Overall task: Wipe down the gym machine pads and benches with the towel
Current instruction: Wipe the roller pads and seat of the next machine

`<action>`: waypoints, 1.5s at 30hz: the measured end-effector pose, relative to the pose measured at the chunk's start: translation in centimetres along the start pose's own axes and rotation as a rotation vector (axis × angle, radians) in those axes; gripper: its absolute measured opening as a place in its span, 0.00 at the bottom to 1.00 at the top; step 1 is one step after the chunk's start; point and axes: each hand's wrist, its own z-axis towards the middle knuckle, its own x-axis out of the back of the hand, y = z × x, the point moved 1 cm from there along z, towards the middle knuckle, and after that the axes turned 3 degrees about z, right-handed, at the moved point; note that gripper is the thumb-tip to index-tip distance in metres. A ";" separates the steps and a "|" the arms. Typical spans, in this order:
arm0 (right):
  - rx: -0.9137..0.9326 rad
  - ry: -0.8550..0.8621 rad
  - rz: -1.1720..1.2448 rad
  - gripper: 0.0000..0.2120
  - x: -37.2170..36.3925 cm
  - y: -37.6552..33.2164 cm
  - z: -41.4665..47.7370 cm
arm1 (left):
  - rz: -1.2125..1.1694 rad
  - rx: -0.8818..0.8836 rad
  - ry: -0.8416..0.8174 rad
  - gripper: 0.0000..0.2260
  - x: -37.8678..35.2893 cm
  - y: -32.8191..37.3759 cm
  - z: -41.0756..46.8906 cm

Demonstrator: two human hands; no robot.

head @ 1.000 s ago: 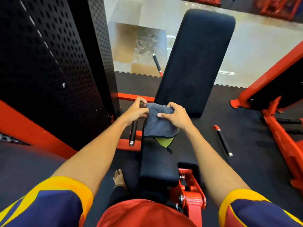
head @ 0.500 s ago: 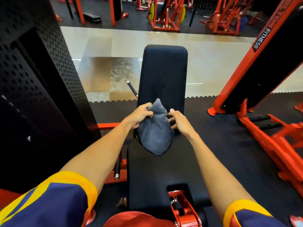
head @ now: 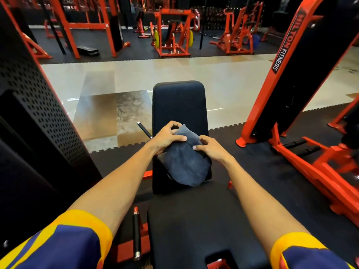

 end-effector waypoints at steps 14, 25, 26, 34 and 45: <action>-0.035 0.501 -0.002 0.07 -0.2 -7.4 9.5 | 0.260 -0.216 0.347 0.06 10.3 4.1 11.6; -0.009 0.875 0.121 0.14 -4.4 -12.7 20.2 | 0.374 -0.248 0.274 0.16 17.2 4.1 20.3; -0.005 0.809 0.129 0.16 -5.3 -12.9 20.8 | 0.363 -0.263 0.264 0.16 17.1 3.8 20.7; 0.077 0.689 -0.271 0.37 -9.9 -11.2 27.4 | 0.330 -0.374 0.246 0.14 17.0 2.9 24.1; -0.139 1.041 -0.230 0.14 2.4 -7.5 31.7 | 0.421 -0.537 0.329 0.18 17.5 0.4 26.7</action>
